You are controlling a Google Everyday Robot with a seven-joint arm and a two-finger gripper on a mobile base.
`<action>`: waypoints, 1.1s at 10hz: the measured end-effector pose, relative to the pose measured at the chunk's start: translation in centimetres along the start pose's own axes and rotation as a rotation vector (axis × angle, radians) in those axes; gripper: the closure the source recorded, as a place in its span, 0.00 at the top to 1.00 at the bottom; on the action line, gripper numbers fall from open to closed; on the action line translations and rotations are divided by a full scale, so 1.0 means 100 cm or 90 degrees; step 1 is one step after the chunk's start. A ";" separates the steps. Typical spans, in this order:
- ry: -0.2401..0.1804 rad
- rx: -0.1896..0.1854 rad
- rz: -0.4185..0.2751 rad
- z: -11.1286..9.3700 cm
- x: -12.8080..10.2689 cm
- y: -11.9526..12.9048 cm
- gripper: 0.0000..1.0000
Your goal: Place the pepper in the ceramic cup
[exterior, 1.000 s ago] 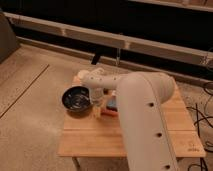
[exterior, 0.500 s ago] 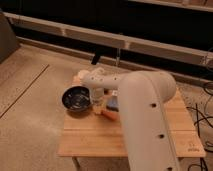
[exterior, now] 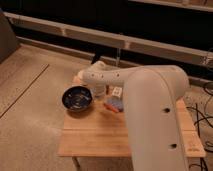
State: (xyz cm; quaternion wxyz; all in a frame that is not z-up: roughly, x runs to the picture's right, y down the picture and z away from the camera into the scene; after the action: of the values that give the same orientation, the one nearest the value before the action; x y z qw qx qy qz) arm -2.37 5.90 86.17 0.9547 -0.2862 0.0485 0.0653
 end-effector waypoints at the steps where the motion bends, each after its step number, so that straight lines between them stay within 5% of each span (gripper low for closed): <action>1: -0.017 0.035 -0.006 -0.016 -0.001 -0.011 0.00; 2: -0.043 0.063 -0.014 -0.031 -0.006 -0.020 0.00; 4: -0.144 0.116 -0.039 -0.061 -0.025 -0.036 0.00; 7: -0.331 0.170 -0.091 -0.102 -0.052 -0.051 0.00; 9: -0.381 0.193 -0.102 -0.117 -0.056 -0.057 0.00; 11: -0.400 0.201 -0.102 -0.121 -0.059 -0.060 0.00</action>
State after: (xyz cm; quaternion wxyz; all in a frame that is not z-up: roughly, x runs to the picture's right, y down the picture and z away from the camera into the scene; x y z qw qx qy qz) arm -7.92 -6.37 80.10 0.9576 -0.1038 -0.2603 0.0665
